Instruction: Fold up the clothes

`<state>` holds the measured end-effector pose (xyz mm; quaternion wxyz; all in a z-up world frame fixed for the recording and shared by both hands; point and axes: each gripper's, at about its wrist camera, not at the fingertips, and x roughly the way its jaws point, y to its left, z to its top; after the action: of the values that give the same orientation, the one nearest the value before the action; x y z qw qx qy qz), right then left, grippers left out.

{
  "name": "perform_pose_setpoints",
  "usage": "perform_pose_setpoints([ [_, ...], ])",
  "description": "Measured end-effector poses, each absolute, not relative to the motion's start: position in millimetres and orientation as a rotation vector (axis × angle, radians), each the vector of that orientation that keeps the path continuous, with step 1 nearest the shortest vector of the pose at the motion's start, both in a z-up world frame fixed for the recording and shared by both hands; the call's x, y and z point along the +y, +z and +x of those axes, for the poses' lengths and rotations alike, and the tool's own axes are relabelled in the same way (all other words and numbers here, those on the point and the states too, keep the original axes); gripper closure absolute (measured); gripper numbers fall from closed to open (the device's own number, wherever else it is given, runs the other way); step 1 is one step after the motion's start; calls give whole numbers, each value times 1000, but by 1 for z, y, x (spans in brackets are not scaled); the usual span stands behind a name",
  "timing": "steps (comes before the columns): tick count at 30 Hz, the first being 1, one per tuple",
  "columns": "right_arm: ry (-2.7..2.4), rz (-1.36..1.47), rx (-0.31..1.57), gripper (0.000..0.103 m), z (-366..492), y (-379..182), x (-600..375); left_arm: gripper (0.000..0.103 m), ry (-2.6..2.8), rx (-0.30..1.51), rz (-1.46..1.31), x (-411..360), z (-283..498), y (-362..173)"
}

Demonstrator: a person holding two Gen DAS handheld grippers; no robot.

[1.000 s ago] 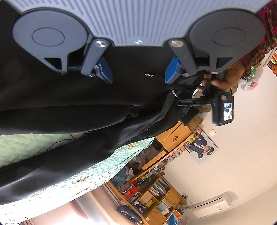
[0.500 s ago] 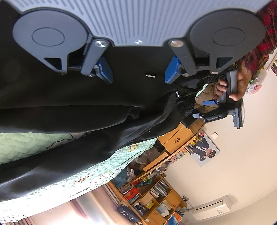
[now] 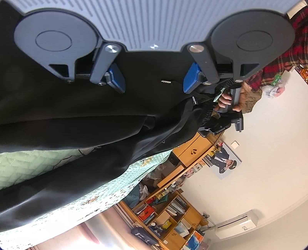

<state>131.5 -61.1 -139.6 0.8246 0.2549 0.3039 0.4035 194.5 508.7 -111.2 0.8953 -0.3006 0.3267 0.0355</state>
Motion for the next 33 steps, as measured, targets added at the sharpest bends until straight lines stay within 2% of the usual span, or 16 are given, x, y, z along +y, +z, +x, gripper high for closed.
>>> perform_pose_setpoints([
  [3,860,549,645,35,132,-140,-62,7,4,676,-580,501,203,-116],
  [5,861,553,645,35,132,-140,-63,14,-18,667,-586,500,204,-118],
  [8,863,561,644,35,132,-140,-64,37,29,677,-467,486,202,-114],
  [9,865,566,644,35,133,-141,-64,47,49,680,-414,480,201,-111],
  [12,869,579,643,35,134,-141,-66,56,118,685,-251,456,198,-102],
  [18,860,568,648,35,133,-139,-64,66,281,622,110,393,195,-53],
  [21,855,561,650,35,133,-138,-62,68,377,550,206,378,200,-31],
  [24,850,552,652,34,132,-137,-60,69,494,541,241,380,221,-34],
  [27,839,524,647,33,130,-135,-55,68,532,645,269,382,253,-62],
  [29,843,545,643,33,131,-137,-57,62,536,749,295,385,268,-88],
  [30,844,555,641,33,132,-138,-58,56,540,795,306,387,275,-100],
  [31,847,564,639,33,132,-139,-59,37,562,789,295,392,272,-97],
  [32,848,566,638,33,132,-139,-60,25,585,781,283,397,269,-94],
  [33,849,565,637,34,132,-140,-60,6,603,767,250,404,265,-87],
])
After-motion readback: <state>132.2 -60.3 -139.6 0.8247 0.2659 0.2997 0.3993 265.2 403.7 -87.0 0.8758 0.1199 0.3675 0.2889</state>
